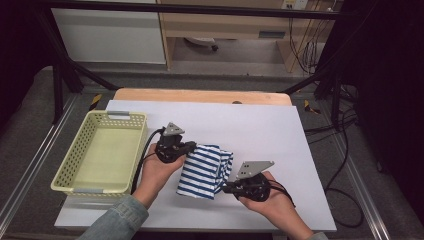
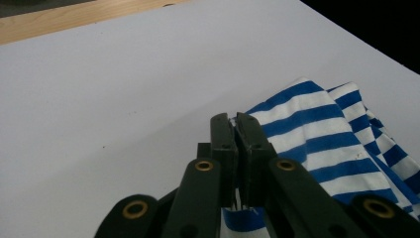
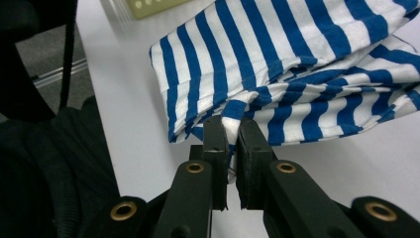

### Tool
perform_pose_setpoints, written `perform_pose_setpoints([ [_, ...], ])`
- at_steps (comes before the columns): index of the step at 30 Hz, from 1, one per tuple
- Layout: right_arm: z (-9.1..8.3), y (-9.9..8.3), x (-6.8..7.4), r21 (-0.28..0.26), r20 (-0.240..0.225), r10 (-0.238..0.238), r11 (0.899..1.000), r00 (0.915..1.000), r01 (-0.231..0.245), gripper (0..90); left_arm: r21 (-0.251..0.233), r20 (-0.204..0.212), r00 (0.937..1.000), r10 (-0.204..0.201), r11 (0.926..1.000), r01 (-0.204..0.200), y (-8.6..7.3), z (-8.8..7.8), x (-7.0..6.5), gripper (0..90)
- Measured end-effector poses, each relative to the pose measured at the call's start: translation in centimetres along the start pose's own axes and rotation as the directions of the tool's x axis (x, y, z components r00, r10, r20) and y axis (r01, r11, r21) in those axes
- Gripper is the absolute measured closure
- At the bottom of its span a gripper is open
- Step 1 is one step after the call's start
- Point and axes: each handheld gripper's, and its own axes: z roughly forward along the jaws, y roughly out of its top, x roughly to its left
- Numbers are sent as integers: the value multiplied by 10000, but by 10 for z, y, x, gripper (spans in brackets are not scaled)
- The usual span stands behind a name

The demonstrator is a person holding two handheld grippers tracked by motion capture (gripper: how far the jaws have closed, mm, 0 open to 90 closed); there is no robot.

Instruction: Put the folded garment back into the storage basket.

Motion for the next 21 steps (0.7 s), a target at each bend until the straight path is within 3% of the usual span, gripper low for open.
perform_pose_setpoints([
  [8, 0, 22, 2, -54, -374, -386, 9992, 9986, 385, 844, 51, -401, 9969, 683, 9977, -682, 10, -14, 1, 868],
  [16, 7, 44, 6, -104, -592, -976, 9952, 9935, 972, 844, -14, -538, 9980, 345, 9994, -346, 12, -30, 17, 868],
  [21, 11, 53, 8, -114, -650, -1086, 9941, 9920, 1081, 844, 3, -618, 9975, 348, 9994, -348, 15, -37, 22, 868],
])
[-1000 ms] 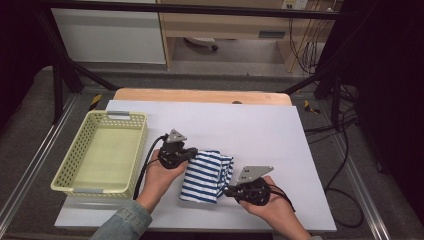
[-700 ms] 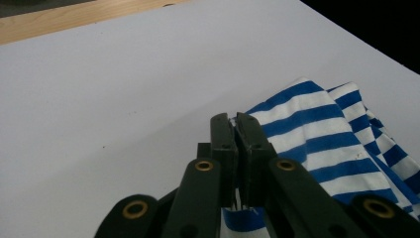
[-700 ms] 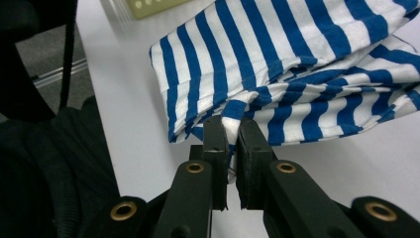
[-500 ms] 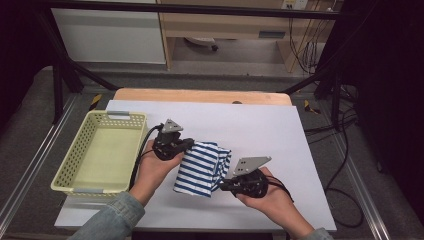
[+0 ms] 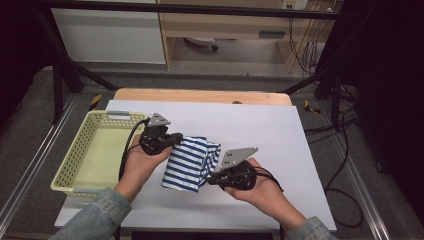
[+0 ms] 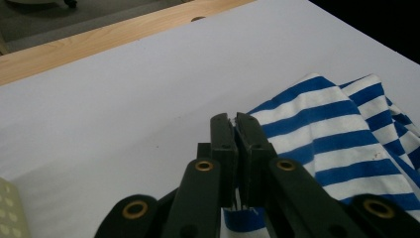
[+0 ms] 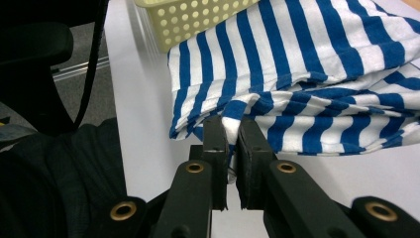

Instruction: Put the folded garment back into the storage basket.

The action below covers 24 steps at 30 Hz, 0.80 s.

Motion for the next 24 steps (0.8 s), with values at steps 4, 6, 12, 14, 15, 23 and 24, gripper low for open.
perform_pose_setpoints([
  [4, 3, 7, 0, 1, -95, -69, 10000, 9999, 69, 844, -44, -8, 10000, -75, 10000, 75, 3, -5, 4, 868],
  [6, 5, 11, 1, 2, -144, -106, 9999, 9998, 106, 843, -39, -40, 9999, -100, 9999, 100, 4, -7, 7, 868],
  [12, 13, 21, 2, 158, -208, -363, 9992, 9991, 366, 843, -52, -132, 9998, -176, 9998, 176, 5, -15, 14, 868],
  [14, 15, 25, 3, 165, -213, -407, 9990, 9989, 410, 843, -38, -178, 9996, -197, 9998, 197, 4, -17, 16, 868],
  [15, 16, 26, 3, 147, -186, -416, 9990, 9990, 419, 843, -60, -210, 9995, -223, 9997, 222, 3, -18, 17, 868],
  [23, 23, 34, 2, -94, -101, -231, 9997, 9997, 230, 843, -108, -381, 9986, -360, 9993, 356, 2, -29, 28, 868],
  [24, 24, 36, 2, -94, -117, -240, 9997, 9996, 239, 843, -123, -418, 9984, -379, 9992, 374, 2, -31, 29, 868],
])
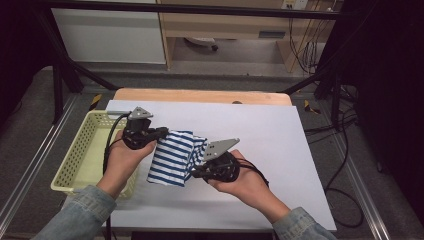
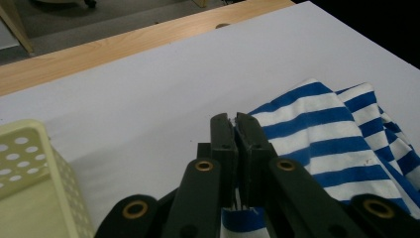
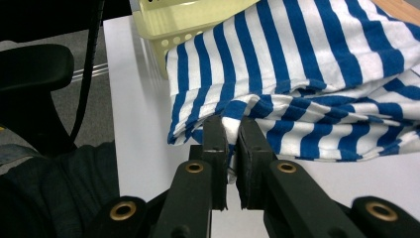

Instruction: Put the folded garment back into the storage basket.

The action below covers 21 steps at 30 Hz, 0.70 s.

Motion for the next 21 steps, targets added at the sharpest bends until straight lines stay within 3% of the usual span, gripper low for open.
perform_pose_setpoints([
  [13, 14, 18, 1, -26, -127, -137, 9999, 9998, 137, 841, -86, -315, 9995, -75, 9999, 72, 0, -15, 15, 868],
  [21, 23, 26, 0, -243, -200, 41, 9997, 9998, -46, 841, -214, -508, 9983, -275, 9994, 264, -1, -21, 28, 868],
])
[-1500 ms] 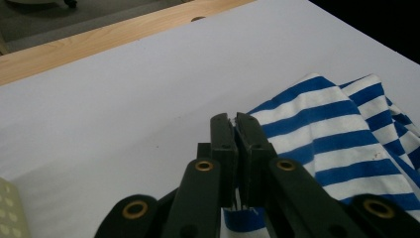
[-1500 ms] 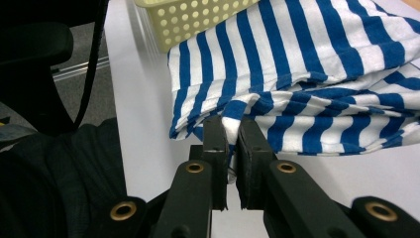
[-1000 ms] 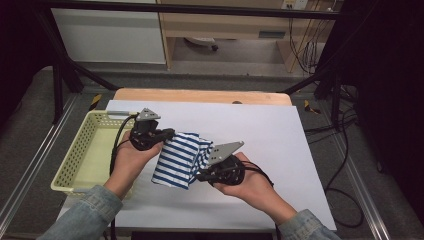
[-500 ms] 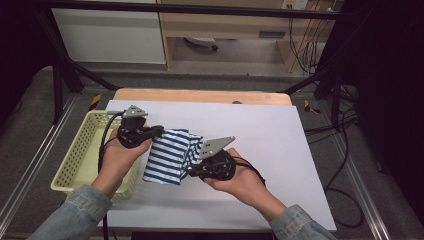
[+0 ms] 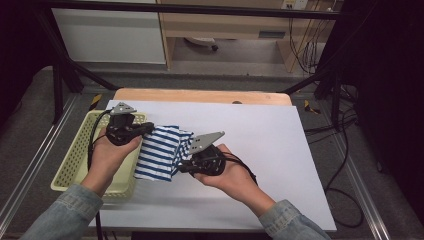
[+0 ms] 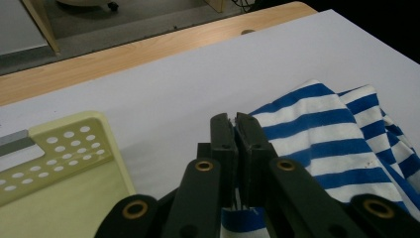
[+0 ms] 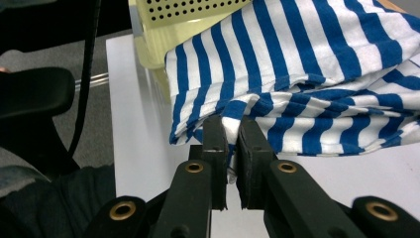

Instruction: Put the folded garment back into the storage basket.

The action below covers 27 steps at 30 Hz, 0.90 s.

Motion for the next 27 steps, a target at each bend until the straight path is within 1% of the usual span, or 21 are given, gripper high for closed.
perform_pose_setpoints([
  [3, 4, 3, 1, -30, 6, 9, 10000, 10000, -9, 841, 16, -50, 10000, -44, 10000, 44, -1, -2, 4, 867],
  [17, 19, 19, 1, 42, -124, -239, 9997, 9996, 240, 841, -49, -282, 9993, -243, 9997, 242, -4, -13, 22, 868],
  [24, 28, 29, -1, 20, -172, -295, 9996, 9994, 295, 841, -65, -452, 9985, -312, 9995, 309, -1, -24, 33, 868],
  [27, 31, 34, -2, 10, -150, -408, 9992, 9991, 408, 841, -90, -514, 9983, -277, 9996, 273, 0, -28, 38, 868],
])
